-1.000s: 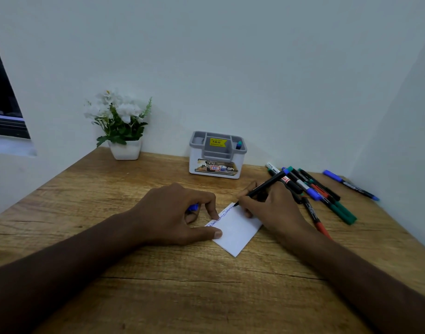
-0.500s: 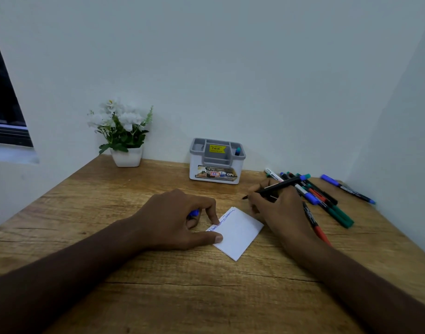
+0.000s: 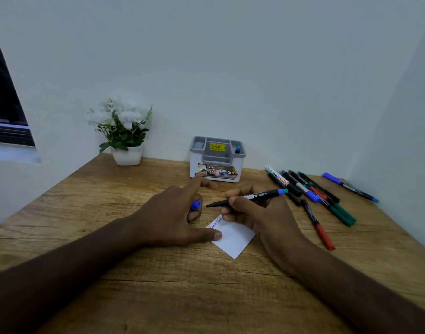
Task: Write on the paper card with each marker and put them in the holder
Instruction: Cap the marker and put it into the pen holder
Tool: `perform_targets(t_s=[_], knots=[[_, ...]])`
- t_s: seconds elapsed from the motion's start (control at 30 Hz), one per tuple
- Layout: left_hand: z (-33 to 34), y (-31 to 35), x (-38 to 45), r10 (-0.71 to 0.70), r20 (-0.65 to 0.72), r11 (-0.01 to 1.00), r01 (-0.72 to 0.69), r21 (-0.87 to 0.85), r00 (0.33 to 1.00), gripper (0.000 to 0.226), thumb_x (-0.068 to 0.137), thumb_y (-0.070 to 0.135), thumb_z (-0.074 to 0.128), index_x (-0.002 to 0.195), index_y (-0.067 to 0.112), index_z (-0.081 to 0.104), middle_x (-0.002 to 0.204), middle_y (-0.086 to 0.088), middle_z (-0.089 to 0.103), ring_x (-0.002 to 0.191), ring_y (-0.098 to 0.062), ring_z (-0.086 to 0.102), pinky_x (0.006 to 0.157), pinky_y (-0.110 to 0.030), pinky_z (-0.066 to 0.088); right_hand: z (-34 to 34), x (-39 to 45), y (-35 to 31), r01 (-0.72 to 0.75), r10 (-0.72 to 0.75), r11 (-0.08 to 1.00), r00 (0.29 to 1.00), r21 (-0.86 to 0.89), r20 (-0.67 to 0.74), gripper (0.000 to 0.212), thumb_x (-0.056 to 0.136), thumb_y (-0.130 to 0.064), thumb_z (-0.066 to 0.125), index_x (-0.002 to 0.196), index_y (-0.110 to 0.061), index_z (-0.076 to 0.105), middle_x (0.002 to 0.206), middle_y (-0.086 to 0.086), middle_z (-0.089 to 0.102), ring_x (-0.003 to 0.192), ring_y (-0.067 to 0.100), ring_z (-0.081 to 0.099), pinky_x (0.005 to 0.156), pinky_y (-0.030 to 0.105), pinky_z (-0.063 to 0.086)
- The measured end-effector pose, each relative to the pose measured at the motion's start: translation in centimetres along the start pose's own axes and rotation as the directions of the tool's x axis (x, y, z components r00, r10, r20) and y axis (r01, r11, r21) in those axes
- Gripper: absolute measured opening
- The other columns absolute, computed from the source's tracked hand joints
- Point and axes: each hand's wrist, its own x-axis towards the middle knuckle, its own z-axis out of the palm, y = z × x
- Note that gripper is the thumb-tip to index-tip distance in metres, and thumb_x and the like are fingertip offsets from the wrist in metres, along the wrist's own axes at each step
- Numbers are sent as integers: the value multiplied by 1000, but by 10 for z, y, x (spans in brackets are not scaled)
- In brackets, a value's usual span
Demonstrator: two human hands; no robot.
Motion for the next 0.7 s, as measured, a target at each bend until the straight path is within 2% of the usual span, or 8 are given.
perform_targets(t_s=[0.17, 0.27, 0.43, 0.63, 0.7], knots=[[2, -1, 0, 13, -14, 999, -13, -42, 1000, 91, 71, 75, 78, 144, 47, 31, 63, 7, 62, 56, -11, 59, 63, -48, 55, 0, 2, 1, 54, -55, 996, 998, -67, -18, 8, 92, -2, 78, 100, -2, 76, 88, 14, 83, 79, 26, 82, 72, 27, 65], [4, -3, 0, 25, -21, 999, -26, -39, 999, 92, 72, 76, 77, 145, 48, 29, 65, 10, 63, 55, -10, 59, 59, -45, 54, -1, 2, 2, 72, -72, 993, 997, -98, 8, 13, 91, -2, 79, 103, 2, 75, 87, 12, 84, 77, 23, 82, 69, 23, 63], [5, -4, 1, 28, -34, 999, -28, -18, 999, 92, 71, 79, 75, 145, 50, 28, 67, 13, 65, 56, -8, 60, 54, -32, 47, 0, 2, 3, 83, -78, 992, 995, -92, 58, 14, 89, -3, 81, 102, 0, 75, 94, 12, 84, 85, 28, 83, 74, 29, 66], [5, -3, 2, 17, -19, 1000, -18, -25, 1000, 94, 71, 78, 76, 145, 47, 28, 68, 11, 67, 57, -7, 61, 56, -37, 51, -1, 2, 3, 99, -94, 989, 994, -112, 48, 12, 89, -2, 80, 99, -1, 76, 94, 10, 84, 85, 27, 83, 73, 27, 66], [5, -3, 2, 19, -23, 1000, -20, -20, 1000, 93, 71, 79, 75, 144, 48, 29, 69, 11, 67, 58, -6, 61, 56, -36, 51, -1, 3, 4, 116, -108, 982, 992, -151, 61, 13, 88, -2, 81, 100, -2, 76, 96, 9, 84, 88, 27, 83, 79, 33, 68]])
